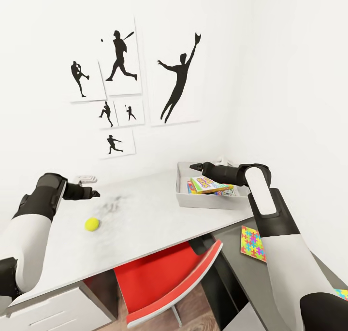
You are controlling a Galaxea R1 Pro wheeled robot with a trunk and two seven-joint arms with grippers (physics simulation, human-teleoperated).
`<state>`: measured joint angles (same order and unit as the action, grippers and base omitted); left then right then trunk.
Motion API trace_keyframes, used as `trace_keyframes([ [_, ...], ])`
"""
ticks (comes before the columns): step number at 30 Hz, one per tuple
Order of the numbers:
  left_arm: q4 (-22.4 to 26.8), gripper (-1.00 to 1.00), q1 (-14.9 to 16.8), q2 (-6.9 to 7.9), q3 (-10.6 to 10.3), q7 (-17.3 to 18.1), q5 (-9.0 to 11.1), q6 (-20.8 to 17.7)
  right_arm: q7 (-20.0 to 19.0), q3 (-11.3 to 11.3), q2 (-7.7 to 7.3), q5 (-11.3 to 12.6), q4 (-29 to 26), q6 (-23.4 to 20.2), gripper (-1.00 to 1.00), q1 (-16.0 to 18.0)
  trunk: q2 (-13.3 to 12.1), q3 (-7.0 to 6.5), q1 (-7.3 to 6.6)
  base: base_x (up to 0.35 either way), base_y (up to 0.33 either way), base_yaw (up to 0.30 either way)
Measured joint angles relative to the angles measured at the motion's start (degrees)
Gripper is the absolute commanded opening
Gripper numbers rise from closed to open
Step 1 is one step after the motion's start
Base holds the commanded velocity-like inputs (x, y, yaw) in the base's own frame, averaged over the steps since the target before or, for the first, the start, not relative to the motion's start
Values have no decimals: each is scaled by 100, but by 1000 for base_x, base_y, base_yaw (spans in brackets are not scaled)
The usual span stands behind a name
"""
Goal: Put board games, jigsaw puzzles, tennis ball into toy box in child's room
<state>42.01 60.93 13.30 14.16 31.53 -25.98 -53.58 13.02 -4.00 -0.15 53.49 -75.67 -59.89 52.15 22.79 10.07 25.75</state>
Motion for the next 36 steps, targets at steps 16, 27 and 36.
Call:
trace_keyframes([
  [16,-175,100,0,-7,3,-506,44,107,0,-18,-1,0,11,0,100,0,0,0,0,0,0,0],
  [27,-180,100,0,-24,0,-527,48,115,0,-12,-14,-1,43,-2,100,-6,0,3,0,0,0,0],
  [36,-180,100,0,-26,5,-526,55,116,2,-20,-7,-1,56,-1,100,-8,0,60,0,0,0,0],
])
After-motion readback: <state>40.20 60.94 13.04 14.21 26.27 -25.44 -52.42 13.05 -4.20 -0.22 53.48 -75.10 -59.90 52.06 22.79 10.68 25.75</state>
